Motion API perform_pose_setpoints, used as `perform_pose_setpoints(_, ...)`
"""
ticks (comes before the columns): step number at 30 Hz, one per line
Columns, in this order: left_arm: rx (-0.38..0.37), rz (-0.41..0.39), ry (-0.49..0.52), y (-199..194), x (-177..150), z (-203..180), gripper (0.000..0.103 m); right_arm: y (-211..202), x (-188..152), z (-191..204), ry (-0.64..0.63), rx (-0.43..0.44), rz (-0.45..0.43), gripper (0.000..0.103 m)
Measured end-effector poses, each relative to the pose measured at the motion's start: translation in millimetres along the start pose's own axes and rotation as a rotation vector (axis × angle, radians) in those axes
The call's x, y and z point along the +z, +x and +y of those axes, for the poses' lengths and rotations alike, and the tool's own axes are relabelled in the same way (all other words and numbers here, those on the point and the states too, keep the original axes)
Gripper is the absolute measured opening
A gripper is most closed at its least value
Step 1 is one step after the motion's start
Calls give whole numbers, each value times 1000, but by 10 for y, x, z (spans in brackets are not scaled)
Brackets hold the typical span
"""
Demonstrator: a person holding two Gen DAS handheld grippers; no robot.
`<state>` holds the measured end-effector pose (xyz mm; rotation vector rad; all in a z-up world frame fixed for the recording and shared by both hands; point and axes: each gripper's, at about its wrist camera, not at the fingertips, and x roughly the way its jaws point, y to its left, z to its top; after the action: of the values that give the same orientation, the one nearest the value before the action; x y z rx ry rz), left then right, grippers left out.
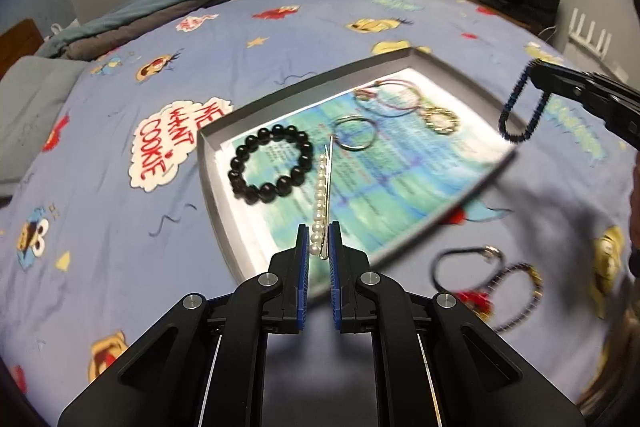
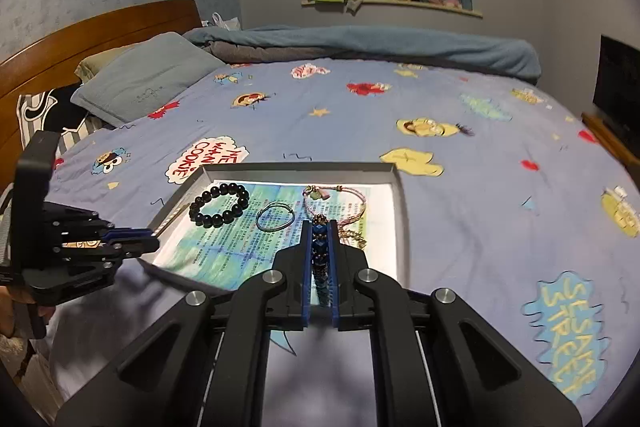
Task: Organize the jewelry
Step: 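Carry the hairpin and blue bracelet into the grey tray and open both tools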
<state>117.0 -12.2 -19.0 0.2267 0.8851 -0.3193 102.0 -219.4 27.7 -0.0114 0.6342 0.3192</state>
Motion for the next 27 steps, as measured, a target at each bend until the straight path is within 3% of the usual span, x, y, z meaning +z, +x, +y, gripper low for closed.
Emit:
perform_pose_setpoints(9,19,136,23,436,43,74,10,435,-173,-137,33,-34,85,7)
perform_pose_setpoints(18,-2,174,-4,541,30,185,10,650,-329,-270,55,-63,157,7)
perform_pose_setpoints(27,9,177,4,547,29,205,10,695,-364,-229,28,-84,168,7)
